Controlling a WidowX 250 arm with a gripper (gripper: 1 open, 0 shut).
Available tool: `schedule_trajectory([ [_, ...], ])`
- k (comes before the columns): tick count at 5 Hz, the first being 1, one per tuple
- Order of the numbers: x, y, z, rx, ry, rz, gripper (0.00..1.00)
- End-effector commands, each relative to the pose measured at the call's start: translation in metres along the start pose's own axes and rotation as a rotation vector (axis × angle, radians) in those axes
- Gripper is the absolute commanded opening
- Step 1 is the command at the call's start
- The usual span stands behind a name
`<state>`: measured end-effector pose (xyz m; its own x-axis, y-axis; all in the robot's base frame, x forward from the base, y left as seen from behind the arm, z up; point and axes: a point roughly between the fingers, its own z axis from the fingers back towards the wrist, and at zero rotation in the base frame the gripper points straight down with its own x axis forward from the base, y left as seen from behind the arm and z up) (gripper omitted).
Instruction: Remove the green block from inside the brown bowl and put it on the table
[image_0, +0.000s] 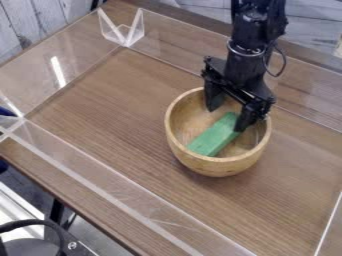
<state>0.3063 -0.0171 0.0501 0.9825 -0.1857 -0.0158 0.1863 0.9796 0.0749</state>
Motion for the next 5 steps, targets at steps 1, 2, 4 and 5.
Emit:
schedule_trajectory([
  [1, 0.008, 0.001, 0.008, -0.002, -0.070, 0.000, 1.00],
  [2, 0.005, -0.001, -0.002, -0.011, -0.074, -0.008, 1.00],
  [4, 0.005, -0.009, -0.018, -0.022, -0.050, -0.016, 1.00],
  [5, 0.006, -0.003, -0.027, -0.006, -0.034, -0.014, 1.00],
])
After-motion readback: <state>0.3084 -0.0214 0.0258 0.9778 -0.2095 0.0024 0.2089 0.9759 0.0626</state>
